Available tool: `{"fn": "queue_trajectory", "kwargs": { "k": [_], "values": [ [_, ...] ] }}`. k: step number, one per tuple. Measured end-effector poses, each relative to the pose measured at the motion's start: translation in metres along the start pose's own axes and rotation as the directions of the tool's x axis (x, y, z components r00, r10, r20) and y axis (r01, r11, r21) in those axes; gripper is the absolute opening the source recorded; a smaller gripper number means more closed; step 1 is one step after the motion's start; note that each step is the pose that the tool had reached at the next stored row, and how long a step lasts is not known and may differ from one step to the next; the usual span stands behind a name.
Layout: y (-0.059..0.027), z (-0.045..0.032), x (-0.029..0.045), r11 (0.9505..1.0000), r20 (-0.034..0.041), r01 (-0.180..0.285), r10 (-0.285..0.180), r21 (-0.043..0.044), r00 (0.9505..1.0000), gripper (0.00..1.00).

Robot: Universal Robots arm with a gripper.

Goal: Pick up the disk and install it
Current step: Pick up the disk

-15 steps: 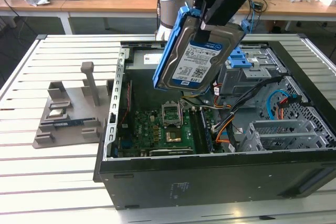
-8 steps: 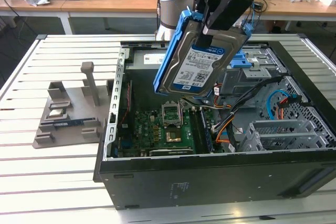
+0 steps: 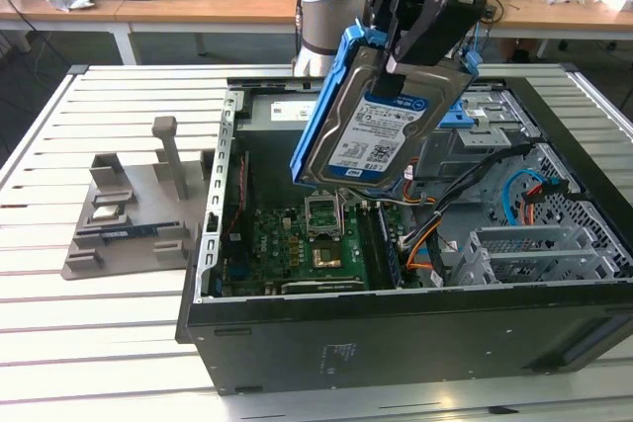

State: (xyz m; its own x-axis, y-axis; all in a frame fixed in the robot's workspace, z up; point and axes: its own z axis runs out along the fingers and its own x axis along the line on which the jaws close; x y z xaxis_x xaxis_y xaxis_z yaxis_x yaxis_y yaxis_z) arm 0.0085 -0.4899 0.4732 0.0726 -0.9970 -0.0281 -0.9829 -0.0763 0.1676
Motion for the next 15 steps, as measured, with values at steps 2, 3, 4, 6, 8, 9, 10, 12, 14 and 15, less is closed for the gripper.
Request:
{"fn": "queue_trajectory", "kwargs": {
  "k": [2, 3, 4, 6, 8, 9, 10, 12, 14, 15],
  "values": [
    [0.0, 0.0001, 0.0026, 1.0, 0.0002, 0.0, 0.0, 0.0001, 1.0, 0.37],
    [0.0, 0.0, 0.0045, 1.0, 0.0001, 0.0, 0.0, 0.0, 1.0, 0.37],
    [0.0001, 0.0, 0.006, 1.0, 0.0, 0.0, 0.0, 0.0, 1.0, 0.37],
    [0.0002, 0.0, 0.0098, 1.0, 0.0, 0.0, 0.0, 0.0, 1.0, 0.37],
    [0.0003, -0.0001, 0.0138, 1.0, 0.0001, 0.0, 0.0, 0.0, 1.0, 0.37],
    [0.0003, -0.0001, 0.0156, 1.0, 0.0, 0.0, 0.0, 0.0, 1.0, 0.37],
    [0.0004, -0.0001, 0.017, 1.0, 0.0, 0.0, 0.0, 0.0, 1.0, 0.37],
    [0.0005, -0.0001, 0.0202, 1.0, 0.0001, 0.0, 0.0, 0.0, 1.0, 0.37],
    [0.0007, -0.0001, 0.0232, 1.0, 0.0, 0.0, 0.0, 0.0, 1.0, 0.37],
    [0.0008, -0.0002, 0.0258, 1.0, 0.0, 0.0, 0.0, 0.0, 1.0, 0.37]
  ]
}}
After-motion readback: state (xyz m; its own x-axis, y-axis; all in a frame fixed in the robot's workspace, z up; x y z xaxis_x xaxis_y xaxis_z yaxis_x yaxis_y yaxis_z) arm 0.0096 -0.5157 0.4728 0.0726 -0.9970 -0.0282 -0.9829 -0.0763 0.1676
